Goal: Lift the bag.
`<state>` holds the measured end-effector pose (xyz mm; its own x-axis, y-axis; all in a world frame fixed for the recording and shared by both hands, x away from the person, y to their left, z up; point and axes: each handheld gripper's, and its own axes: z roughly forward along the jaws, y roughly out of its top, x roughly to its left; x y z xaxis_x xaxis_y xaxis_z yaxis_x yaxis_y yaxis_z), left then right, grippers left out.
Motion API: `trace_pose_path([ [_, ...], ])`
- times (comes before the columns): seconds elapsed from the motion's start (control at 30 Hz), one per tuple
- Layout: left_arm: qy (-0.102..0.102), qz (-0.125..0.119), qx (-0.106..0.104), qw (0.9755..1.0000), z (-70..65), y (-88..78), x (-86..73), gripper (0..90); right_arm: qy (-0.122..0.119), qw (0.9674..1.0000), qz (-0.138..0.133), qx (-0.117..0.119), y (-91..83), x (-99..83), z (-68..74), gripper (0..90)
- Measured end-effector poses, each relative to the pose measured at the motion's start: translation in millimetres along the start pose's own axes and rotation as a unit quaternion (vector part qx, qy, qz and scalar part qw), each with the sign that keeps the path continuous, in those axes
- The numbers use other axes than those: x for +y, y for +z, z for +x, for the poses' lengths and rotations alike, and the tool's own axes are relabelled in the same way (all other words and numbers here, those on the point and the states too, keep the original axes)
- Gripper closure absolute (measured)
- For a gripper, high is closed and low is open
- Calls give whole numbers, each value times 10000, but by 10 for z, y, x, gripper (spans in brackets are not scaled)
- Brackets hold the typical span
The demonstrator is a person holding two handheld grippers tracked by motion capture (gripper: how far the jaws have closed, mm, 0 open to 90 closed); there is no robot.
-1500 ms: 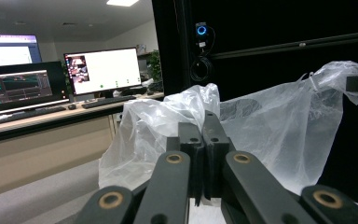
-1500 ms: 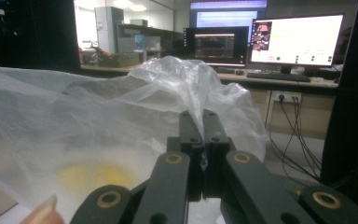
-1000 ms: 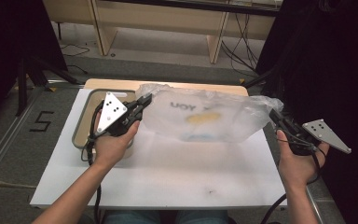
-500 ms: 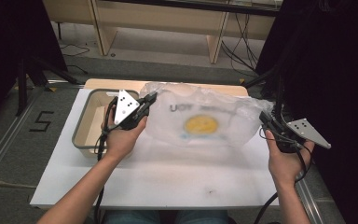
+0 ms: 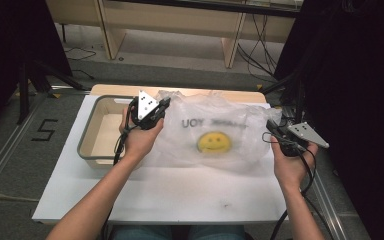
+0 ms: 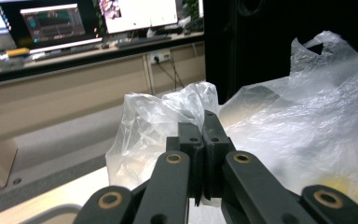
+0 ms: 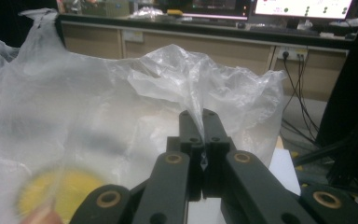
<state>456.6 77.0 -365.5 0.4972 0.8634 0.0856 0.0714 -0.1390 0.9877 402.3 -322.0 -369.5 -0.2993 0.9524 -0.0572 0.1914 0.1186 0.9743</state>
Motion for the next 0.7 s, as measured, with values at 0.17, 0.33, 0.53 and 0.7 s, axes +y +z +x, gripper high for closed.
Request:
trace_pose_path([
  [0.17,-65,190,67,9998,23,110,-52,888,-48,9997,239,-10,158,-72,38,900],
  [0.33,-76,428,75,9990,39,192,-104,882,-50,9988,492,-25,301,-142,53,900],
  [0.53,-204,570,-3,9982,64,237,-135,759,19,9977,666,-128,389,-171,37,900],
  [0.7,-375,569,88,9976,55,205,-106,491,98,9967,767,-243,415,-187,-1,900],
])
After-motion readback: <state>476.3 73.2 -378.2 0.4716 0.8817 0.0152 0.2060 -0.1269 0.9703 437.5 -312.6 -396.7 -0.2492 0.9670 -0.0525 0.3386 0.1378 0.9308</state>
